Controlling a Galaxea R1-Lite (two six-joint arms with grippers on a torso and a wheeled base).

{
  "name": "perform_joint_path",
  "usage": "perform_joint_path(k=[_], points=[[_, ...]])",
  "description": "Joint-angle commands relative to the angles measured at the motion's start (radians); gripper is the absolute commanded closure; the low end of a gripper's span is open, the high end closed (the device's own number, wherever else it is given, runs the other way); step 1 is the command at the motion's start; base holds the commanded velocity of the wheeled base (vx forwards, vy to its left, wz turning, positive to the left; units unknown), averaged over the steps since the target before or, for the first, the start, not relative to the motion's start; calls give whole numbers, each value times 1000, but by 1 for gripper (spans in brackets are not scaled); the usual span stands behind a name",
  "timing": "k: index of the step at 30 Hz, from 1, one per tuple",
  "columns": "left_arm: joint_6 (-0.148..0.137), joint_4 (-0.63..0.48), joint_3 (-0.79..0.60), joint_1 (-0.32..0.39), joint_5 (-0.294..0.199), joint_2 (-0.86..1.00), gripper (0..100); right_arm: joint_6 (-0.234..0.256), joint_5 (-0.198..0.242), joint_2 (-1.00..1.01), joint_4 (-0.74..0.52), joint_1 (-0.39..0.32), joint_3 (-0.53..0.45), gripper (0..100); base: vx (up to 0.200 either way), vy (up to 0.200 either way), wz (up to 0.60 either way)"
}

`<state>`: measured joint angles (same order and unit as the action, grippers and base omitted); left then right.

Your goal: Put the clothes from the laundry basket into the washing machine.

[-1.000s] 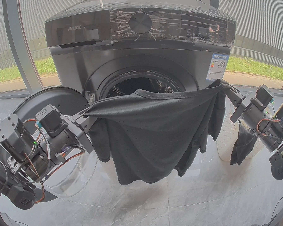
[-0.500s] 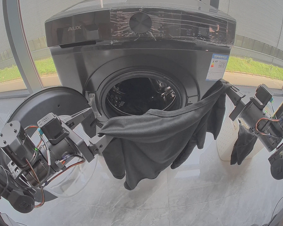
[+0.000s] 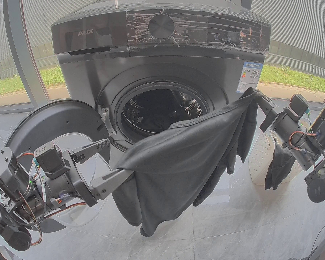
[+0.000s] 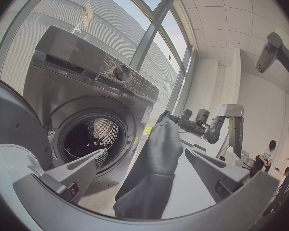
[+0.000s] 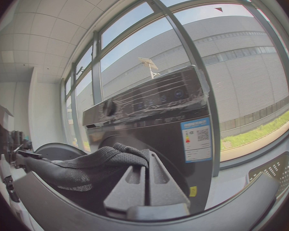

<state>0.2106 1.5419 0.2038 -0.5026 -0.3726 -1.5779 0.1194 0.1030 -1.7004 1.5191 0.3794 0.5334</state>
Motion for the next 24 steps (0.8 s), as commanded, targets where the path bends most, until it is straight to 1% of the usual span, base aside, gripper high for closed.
perform_joint_path(k=[1,4,5,6,7,9,11,12,13,14,15,16,18,20,24], points=[[-14,0,-43,6,-31,16,0,5,-29,-30,-11,-48,43,100,0,0,0],[-30,-3,-24,22,-22,1,0,9,-26,-30,-11,-37,26,100,0,0,0],[-40,-3,-15,35,-16,-11,0,8,-25,-30,-8,-33,23,100,0,0,0],[-59,-3,-6,42,0,-30,0,8,-25,-30,-7,-16,20,100,0,0,0],[-71,-3,2,45,15,-44,0,8,-25,-28,-7,-2,20,100,0,0,0],[-105,0,25,48,80,-76,0,9,-28,-25,-7,46,19,100,0,0,0],[-126,0,40,42,127,-93,0,9,-29,-24,-5,81,13,100,0,0,0],[-132,-2,48,33,142,-100,0,9,-32,-22,-5,104,8,100,0,0,0],[-135,-2,58,24,150,-114,0,9,-34,-22,-7,131,5,100,0,0,0],[-139,-2,63,22,150,-119,0,9,-34,-22,-7,138,7,100,0,0,0],[-149,-3,92,2,155,-156,0,9,-35,-25,-10,162,10,100,0,0,0],[-155,-5,105,-1,158,-171,0,9,-35,-27,-11,167,13,100,0,0,0],[-186,-5,161,-2,179,-246,0,8,-35,-35,-14,176,23,100,0,0,0],[-203,-11,215,-2,193,-298,0,8,-32,-47,-17,181,45,100,0,0,0],[-205,-16,290,-7,204,-378,0,8,-28,-54,-20,187,77,100,0,0,0]])
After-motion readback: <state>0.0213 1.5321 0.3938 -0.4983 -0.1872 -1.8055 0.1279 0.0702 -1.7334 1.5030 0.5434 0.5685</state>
